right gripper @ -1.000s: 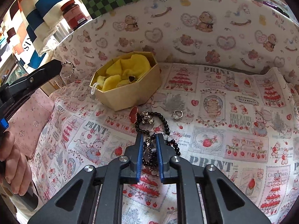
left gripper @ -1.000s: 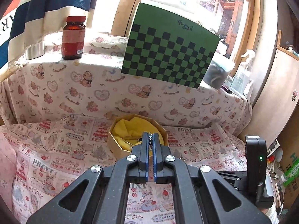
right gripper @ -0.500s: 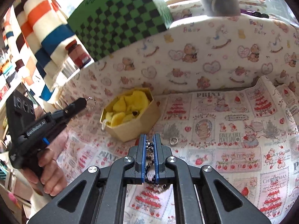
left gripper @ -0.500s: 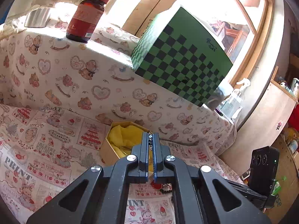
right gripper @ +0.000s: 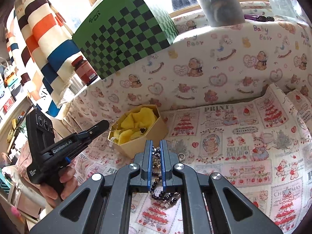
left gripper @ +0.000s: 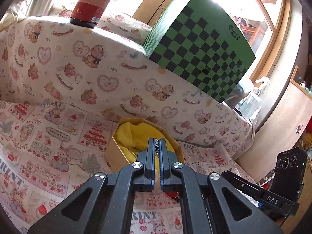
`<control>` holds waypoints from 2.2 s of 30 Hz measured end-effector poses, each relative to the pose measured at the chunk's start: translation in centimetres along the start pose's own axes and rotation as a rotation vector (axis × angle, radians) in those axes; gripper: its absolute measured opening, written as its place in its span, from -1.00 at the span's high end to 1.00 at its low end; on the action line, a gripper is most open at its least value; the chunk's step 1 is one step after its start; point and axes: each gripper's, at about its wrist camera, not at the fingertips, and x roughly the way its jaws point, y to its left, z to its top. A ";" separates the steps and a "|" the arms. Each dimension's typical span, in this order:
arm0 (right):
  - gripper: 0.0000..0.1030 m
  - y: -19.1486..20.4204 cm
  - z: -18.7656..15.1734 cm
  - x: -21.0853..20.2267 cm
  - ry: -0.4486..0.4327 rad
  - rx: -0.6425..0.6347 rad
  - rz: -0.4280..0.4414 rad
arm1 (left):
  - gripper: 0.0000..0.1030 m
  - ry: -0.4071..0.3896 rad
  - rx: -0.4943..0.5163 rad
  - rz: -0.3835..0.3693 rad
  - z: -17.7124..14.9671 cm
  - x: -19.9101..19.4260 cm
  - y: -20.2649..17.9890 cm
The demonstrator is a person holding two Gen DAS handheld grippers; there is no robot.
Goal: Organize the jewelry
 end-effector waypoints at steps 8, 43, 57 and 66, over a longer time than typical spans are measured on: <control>0.84 2.0 0.3 -2.2 -0.042 -0.049 0.124 | 0.50 -0.101 0.093 0.075 0.2 -2.7 -1.7; -0.27 4.9 2.5 -0.6 -0.159 -0.288 -0.469 | -0.71 -0.256 0.225 0.301 1.2 -8.5 -4.6; -0.26 1.2 2.2 0.8 -0.097 -0.237 -0.333 | -0.99 -0.260 0.299 0.410 0.1 -6.8 -6.0; -0.10 2.1 1.8 1.2 0.043 -0.233 -0.230 | -0.99 -0.214 0.407 0.509 -1.1 -5.6 -7.3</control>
